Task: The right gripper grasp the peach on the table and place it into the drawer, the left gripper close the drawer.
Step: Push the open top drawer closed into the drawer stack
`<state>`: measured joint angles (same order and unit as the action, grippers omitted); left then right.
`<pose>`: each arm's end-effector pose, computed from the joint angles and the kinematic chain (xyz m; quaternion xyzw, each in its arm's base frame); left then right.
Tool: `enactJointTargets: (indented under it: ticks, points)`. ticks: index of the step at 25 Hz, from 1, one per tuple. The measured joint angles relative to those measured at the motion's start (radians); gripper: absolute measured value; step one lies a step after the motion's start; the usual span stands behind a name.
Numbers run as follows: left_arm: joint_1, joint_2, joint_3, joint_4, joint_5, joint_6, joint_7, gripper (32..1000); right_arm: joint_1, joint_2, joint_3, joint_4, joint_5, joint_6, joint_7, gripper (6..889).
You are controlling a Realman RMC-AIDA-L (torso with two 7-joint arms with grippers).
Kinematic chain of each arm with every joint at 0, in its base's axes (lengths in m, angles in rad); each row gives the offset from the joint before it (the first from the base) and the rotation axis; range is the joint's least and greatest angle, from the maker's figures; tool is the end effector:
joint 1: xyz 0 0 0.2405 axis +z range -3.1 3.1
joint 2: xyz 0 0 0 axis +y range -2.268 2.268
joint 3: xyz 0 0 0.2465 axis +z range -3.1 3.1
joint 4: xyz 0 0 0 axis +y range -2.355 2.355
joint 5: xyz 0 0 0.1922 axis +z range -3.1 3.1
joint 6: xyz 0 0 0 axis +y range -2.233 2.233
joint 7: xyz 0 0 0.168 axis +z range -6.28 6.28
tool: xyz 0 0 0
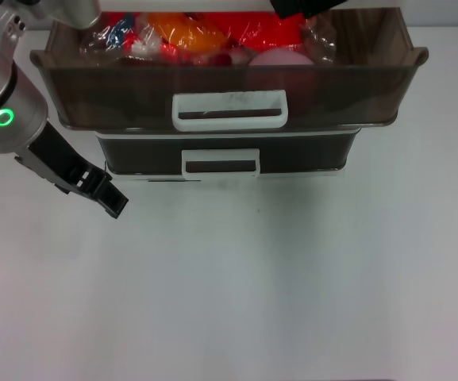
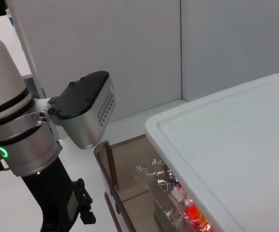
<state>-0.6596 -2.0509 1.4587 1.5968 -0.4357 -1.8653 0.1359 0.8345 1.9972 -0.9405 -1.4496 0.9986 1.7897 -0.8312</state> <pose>-0.1594 0.3183 0.0159 -0.8424 -0.4286 0.2357 0.2262 0.0624 0.3629 0.0701 -0.9774 0.1568 0.0784 0.1183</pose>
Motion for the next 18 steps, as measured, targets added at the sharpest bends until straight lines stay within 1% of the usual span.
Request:
enactJointTargets:
  ticks: [8,15,17,18]
  points:
    - [0.003,0.0,0.0,0.0,0.0,0.0,0.0,814,-0.002,0.0,-0.009,-0.006,-0.001,-0.007,0.0,787]
    - [0.006,-0.0008,0.0,0.0,0.0,0.0,-0.001,814,-0.003,0.0,-0.009,-0.008,-0.013,-0.007,0.005,782]
    - [0.006,-0.001,0.0,0.001,0.0,0.0,-0.002,814,-0.005,0.0,-0.007,-0.016,-0.013,0.003,0.017,781]
    - [0.006,-0.0011,0.0,0.001,0.0,-0.001,-0.002,814,-0.01,-0.003,-0.004,-0.036,-0.013,0.013,0.035,781]
